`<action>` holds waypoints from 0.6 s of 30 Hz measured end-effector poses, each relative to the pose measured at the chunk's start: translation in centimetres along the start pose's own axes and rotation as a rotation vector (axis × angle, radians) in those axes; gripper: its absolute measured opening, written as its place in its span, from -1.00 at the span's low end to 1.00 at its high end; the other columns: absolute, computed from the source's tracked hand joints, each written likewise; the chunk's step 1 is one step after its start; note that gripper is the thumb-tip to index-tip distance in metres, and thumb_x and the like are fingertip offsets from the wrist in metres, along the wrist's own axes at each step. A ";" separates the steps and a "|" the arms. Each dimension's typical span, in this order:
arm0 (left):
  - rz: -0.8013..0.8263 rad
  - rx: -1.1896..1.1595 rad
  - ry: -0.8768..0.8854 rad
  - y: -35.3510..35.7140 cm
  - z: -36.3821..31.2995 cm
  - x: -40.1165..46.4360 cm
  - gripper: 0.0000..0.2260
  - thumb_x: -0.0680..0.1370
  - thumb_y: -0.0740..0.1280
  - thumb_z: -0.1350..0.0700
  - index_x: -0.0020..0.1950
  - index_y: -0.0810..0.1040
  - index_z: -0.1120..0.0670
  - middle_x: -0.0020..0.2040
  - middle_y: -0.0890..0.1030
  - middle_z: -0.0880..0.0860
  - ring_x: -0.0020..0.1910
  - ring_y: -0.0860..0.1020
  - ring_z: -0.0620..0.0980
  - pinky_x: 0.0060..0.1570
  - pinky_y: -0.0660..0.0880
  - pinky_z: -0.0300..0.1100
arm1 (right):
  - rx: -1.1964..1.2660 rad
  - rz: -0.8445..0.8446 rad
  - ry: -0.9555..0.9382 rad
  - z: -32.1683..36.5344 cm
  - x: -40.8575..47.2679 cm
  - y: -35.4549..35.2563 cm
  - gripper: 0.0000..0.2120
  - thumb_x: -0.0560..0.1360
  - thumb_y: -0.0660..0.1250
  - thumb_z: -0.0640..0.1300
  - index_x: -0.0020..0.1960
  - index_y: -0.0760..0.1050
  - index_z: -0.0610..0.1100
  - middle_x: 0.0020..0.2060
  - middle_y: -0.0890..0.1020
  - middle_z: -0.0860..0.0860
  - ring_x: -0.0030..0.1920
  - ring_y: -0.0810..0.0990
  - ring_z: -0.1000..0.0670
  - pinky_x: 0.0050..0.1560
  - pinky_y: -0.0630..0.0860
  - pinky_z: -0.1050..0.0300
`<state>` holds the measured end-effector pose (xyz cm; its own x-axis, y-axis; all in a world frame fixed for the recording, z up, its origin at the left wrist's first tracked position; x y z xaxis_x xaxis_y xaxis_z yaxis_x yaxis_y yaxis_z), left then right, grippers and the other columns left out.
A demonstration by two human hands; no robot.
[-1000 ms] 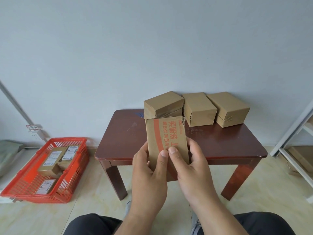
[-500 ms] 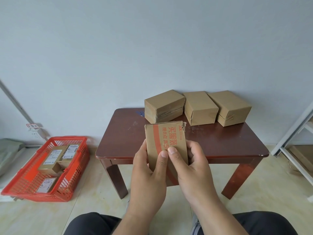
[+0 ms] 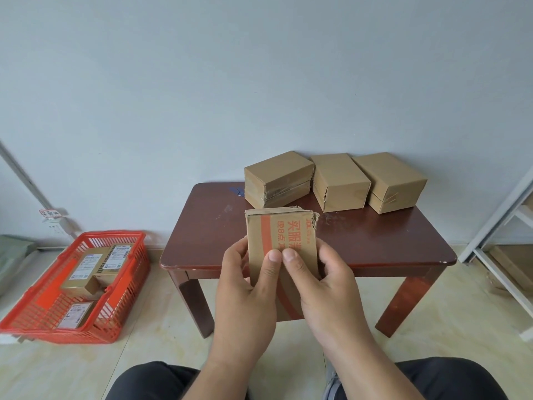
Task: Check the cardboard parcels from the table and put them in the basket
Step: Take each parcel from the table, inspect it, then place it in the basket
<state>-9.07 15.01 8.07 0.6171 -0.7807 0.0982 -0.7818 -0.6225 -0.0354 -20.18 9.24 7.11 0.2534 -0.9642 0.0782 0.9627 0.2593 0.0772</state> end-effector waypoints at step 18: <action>-0.019 0.056 0.048 0.1 0.1 -0.4 -0.54 0.49 0.38 -0.26 0.39 0.53 -0.27 0.27 0.64 -0.13 0.28 0.60 -0.16 0.24 0.60 -0.02 | 0.029 -0.088 0.011 1.0 0.3 0.0 -0.60 0.38 0.49 0.21 0.03 0.67 -0.07 -0.16 0.78 0.10 -0.14 0.75 0.14 -0.20 0.57 0.31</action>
<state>-9.37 15.23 7.90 0.6261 -0.7657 0.1474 -0.7626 -0.6407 -0.0888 -20.20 9.00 8.10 0.1694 -0.9838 0.0586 0.9782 0.1751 0.1117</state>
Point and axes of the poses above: each hand's wrist, its own x-axis towards the middle knuckle, its own y-axis out of the palm, z = x × y, the point moved 2 cm from there along x, towards the middle knuckle
